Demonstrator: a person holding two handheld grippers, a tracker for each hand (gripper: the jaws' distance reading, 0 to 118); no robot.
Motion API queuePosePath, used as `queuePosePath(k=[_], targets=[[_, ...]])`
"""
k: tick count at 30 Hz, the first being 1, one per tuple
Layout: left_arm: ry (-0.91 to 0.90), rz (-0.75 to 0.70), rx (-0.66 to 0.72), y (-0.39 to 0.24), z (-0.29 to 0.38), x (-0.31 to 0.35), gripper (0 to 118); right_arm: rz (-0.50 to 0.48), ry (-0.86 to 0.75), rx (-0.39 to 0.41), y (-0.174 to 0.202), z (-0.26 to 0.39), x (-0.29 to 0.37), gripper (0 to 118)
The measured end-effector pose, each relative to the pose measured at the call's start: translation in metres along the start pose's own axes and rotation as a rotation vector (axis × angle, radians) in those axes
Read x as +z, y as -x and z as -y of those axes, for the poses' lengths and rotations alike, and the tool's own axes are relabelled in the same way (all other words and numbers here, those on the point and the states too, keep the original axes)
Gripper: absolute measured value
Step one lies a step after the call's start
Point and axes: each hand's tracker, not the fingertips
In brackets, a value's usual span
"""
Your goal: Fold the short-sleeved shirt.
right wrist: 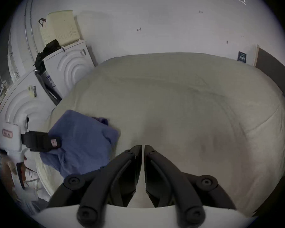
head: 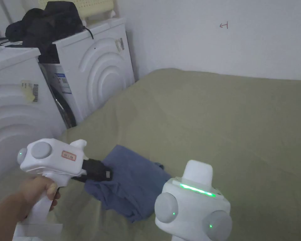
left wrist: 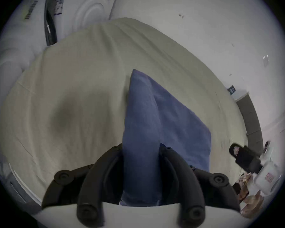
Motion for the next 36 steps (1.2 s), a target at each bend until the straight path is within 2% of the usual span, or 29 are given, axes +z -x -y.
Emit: queuePosePath(k=[2,3,4,5,7,9,11,12,13,14,16,18,22,25,27,31,33,36], targets=[[-0.018,0.038,0.048,0.005,0.002,0.004,39,-0.015,0.01,0.006,-0.008,0.003,0.001,9],[-0.025,0.021,0.049,0.003,0.005,0.007,50,-0.016,0.017,0.001,-0.014,0.002,0.003,9],[-0.065,-0.062,0.048,0.003,0.008,0.013,74,-0.024,0.028,-0.008,-0.023,0.001,0.007,9],[-0.081,-0.089,0.055,0.003,0.011,0.02,85,-0.032,0.034,-0.011,-0.031,0.001,0.007,9],[-0.138,-0.054,0.106,0.007,0.023,0.043,89,-0.105,0.01,-0.011,-0.056,0.001,0.019,9],[-0.202,-0.131,0.135,-0.003,0.028,0.064,88,-0.041,-0.04,0.045,-0.073,0.0,0.038,9],[-0.278,-0.228,0.125,-0.02,0.032,0.086,82,-0.028,-0.086,0.046,-0.097,-0.003,0.055,9],[-0.332,-0.272,0.104,-0.036,0.037,0.095,68,-0.025,-0.095,0.038,-0.111,-0.006,0.064,9],[-0.373,-0.303,0.06,-0.058,0.043,0.102,29,-0.022,-0.103,0.035,-0.121,-0.009,0.074,9],[-0.407,-0.305,0.018,-0.084,0.053,0.107,5,-0.021,-0.109,0.034,-0.133,-0.011,0.082,9],[-0.418,-0.303,0.03,-0.142,0.067,0.106,1,-0.022,-0.148,0.049,-0.165,-0.014,0.098,9],[-0.436,-0.215,-0.025,-0.2,0.084,0.1,1,0.0,-0.159,0.065,-0.198,-0.017,0.114,9],[-0.512,-0.162,-0.244,-0.321,0.13,0.069,0,0.059,-0.189,0.051,-0.274,-0.018,0.153,9],[-0.534,-0.064,-0.252,-0.402,0.173,0.053,0,0.067,-0.195,0.054,-0.336,-0.015,0.184,9],[-0.527,-0.004,-0.26,-0.446,0.198,0.044,0,0.129,-0.239,0.067,-0.376,-0.009,0.206,9],[-0.569,-0.019,-0.373,-0.512,0.247,0.029,0,0.219,-0.3,0.067,-0.45,0.001,0.249,9],[-0.562,-0.021,-0.423,-0.524,0.264,0.026,0,0.271,-0.329,0.077,-0.479,0.004,0.262,9],[-0.566,-0.03,-0.425,-0.537,0.283,0.029,0,0.309,-0.38,0.07,-0.508,0.009,0.285,9]])
